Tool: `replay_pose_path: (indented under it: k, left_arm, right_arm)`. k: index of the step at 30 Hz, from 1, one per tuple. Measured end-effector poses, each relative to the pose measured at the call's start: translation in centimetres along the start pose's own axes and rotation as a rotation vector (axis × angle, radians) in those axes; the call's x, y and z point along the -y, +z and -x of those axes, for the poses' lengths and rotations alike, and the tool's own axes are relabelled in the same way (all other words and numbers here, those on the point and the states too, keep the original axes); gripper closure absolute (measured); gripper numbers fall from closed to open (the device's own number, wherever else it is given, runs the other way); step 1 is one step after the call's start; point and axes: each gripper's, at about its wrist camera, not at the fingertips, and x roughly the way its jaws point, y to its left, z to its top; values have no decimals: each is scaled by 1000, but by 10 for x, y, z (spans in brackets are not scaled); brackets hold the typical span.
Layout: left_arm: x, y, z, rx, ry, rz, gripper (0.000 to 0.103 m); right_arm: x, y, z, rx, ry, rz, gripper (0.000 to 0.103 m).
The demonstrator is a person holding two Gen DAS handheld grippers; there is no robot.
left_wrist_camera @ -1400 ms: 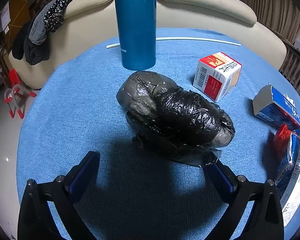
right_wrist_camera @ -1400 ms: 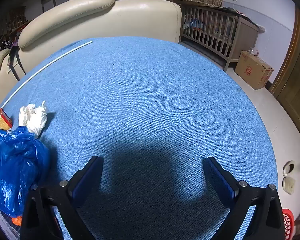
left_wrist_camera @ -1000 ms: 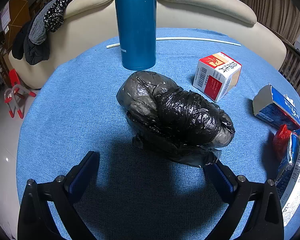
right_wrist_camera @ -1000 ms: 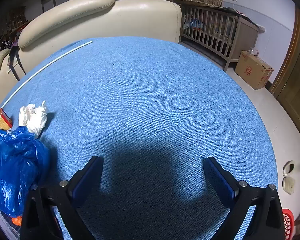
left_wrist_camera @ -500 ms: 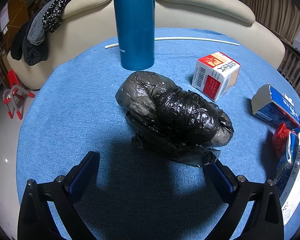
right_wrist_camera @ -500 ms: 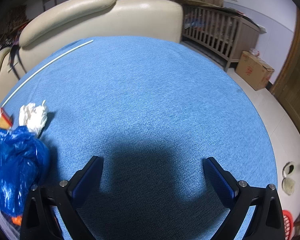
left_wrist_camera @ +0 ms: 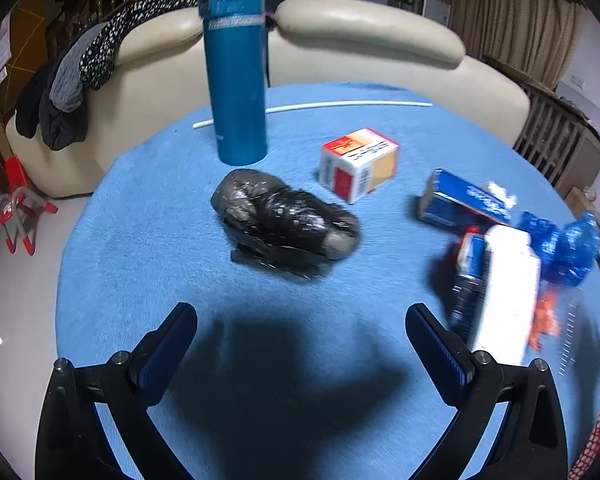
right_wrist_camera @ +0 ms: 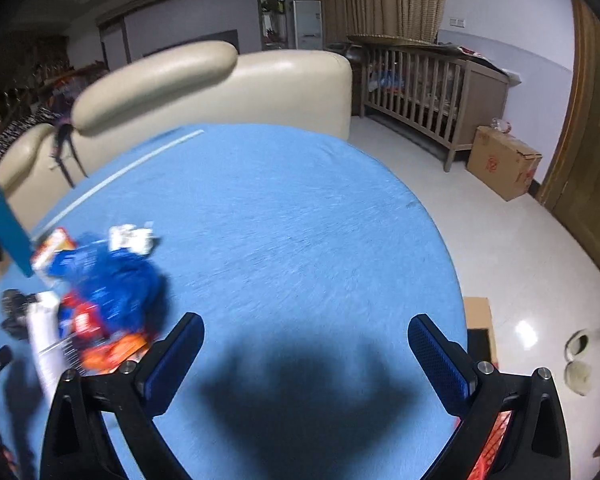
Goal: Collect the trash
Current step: 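Move both tools toward the cluster of trash on the table, then grasp the white medicine box with the left tool while the right tool grasps the clear plastic tray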
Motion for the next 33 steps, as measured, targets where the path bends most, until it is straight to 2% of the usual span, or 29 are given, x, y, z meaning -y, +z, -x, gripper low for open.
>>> replay_pose_path:
  k: [7, 17, 33]
  left_arm:
    - [11, -11, 25, 27, -22, -27, 0]
    - [10, -20, 45, 54, -29, -28, 0]
    - [13, -25, 47, 61, -46, -31, 0]
  right_arm:
    - [-22, -27, 48, 20, 97, 32, 0]
    - [-45, -55, 73, 21, 177, 63, 0]
    - [-51, -69, 78, 15, 194, 71, 0]
